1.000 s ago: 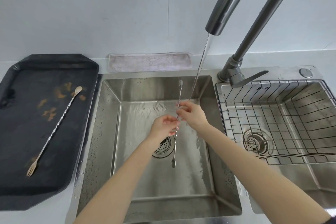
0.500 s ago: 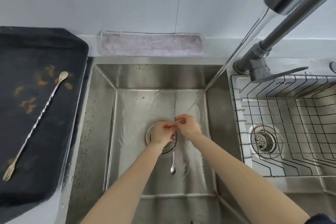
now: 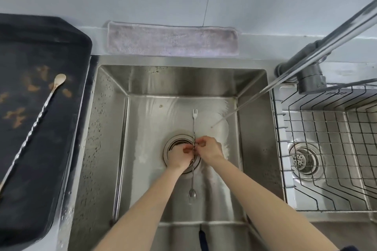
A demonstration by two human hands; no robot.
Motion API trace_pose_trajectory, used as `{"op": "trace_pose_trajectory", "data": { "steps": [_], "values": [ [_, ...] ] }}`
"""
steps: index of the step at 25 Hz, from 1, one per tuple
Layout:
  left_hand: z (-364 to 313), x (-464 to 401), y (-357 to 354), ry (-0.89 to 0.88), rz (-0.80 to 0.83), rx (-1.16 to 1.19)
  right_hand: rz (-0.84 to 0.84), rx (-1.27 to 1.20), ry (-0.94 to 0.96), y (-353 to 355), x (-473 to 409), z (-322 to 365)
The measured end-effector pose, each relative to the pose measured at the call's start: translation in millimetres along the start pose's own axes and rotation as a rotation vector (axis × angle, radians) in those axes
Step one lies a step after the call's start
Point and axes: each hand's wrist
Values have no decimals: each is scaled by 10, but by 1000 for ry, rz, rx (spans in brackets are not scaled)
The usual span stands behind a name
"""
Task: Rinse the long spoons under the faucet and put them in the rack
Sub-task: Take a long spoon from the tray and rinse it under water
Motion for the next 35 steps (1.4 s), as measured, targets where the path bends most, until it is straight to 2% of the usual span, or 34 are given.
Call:
{"op": "trace_pose_trajectory", "data": {
  "steps": [7,13,16,21,29,35],
  "values": [
    [-21,69,131,-96,83,-162,52,3,3,24,93,-13],
    [-72,360,435,-204,-33,-364,109,174,118,118,388,137],
    [-107,540,668,-286,-41,-508,135,253,161,178,577,250],
    [-193,780,1156,-340,-75,-717,87,453,316,194,915,478],
    [8,1318,1924,-427,-268,-754,28,495,549,-136,1458,922],
    [495,1515,2479,-383,-342,-791,19,418,657,-700,1827,1161]
  ]
}}
Point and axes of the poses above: each hand's wrist, its own x-axis away from the middle knuckle, its own y-axis out of the back of the hand, z = x × y, and after that the axes turned 14 degrees about -x, right-handed
